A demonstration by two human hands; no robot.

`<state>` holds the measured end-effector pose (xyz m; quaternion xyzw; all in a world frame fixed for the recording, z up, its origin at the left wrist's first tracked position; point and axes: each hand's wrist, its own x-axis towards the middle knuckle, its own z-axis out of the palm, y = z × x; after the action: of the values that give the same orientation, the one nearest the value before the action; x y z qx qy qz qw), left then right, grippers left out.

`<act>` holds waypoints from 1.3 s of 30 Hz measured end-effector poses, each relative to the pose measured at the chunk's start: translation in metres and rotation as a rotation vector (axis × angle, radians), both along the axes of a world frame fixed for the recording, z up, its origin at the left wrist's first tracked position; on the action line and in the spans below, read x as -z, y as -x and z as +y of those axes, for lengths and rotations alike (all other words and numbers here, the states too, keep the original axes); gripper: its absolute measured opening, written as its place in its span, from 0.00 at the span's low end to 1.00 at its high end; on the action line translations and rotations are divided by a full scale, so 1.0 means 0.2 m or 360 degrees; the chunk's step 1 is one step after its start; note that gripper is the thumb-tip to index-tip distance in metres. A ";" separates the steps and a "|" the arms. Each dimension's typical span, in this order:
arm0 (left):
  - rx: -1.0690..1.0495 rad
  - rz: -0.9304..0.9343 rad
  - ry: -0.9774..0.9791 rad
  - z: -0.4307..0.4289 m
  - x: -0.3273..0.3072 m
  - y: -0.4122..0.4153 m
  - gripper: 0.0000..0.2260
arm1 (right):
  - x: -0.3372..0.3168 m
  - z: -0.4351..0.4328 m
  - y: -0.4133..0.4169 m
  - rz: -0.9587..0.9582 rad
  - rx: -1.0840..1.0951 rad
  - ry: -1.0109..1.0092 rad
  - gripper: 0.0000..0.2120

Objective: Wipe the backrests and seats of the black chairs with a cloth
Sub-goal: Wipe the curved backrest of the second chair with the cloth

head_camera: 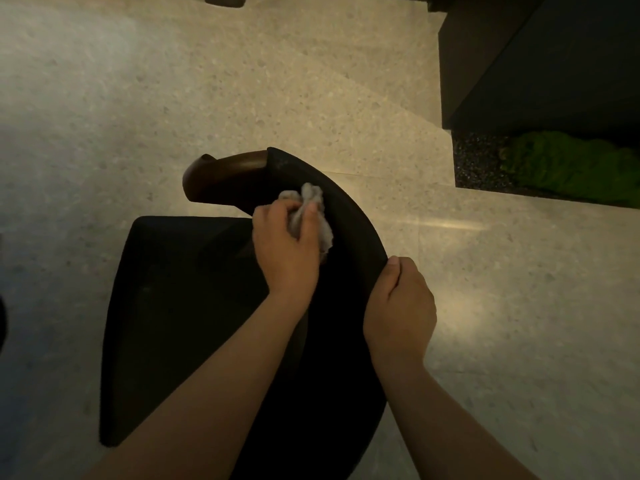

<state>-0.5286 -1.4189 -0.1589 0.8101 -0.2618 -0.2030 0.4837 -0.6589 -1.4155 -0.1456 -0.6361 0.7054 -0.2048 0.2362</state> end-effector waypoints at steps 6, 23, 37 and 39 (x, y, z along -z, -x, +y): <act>0.0154 -0.0104 0.0067 -0.03 0.04 0.11 0.09 | 0.00 0.00 0.00 -0.0009 0.0005 0.0024 0.15; 0.0138 0.0320 -0.0079 0.09 0.20 0.05 0.05 | 0.00 0.00 0.00 0.0068 -0.0049 0.0042 0.15; 0.0026 0.0658 -0.0061 0.22 0.27 0.12 0.11 | 0.03 0.01 0.01 0.0000 -0.0098 0.0218 0.15; 0.0056 0.0580 -0.0056 0.21 0.28 0.13 0.12 | 0.03 0.00 0.01 0.0010 -0.0101 0.0226 0.14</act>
<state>-0.5543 -1.3769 -0.2145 0.7637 -0.1803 -0.3593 0.5052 -0.6615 -1.4149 -0.1520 -0.6739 0.6693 -0.2446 0.1948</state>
